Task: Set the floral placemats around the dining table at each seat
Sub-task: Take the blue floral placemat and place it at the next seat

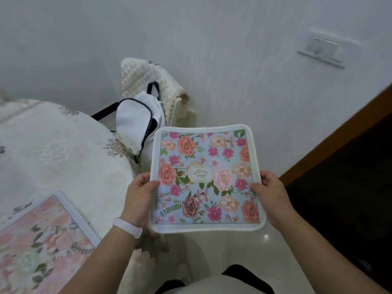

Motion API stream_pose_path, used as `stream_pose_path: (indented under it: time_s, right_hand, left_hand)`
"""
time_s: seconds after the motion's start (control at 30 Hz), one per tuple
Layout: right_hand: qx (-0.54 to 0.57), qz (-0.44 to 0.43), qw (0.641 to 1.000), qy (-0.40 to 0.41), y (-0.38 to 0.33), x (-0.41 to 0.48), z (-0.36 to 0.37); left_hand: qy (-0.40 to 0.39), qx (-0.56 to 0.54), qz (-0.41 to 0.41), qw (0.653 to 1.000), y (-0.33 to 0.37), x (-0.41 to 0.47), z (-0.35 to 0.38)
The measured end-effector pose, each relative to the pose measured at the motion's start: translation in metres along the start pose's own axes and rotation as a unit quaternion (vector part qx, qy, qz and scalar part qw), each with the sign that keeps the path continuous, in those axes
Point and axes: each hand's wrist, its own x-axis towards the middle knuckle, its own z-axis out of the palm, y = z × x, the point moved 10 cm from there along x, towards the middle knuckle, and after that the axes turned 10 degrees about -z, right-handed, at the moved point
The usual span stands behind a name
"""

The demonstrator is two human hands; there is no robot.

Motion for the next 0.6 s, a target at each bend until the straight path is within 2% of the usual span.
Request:
stream_pose_path:
  time_s: [0.33,0.6]
  right_hand:
    - [-0.031,-0.012,0.989,-0.146,-0.032,0.144,0.088]
    - [-0.016,-0.026,0.959,-0.283,-0.083,0.267,0.156]
  left_hand:
    - [0.128,-0.068,-0.007,0.989,0.032,0.059,-0.011]
    - [0.227,-0.145,-0.001,0.963,0.07,0.105,-0.001]
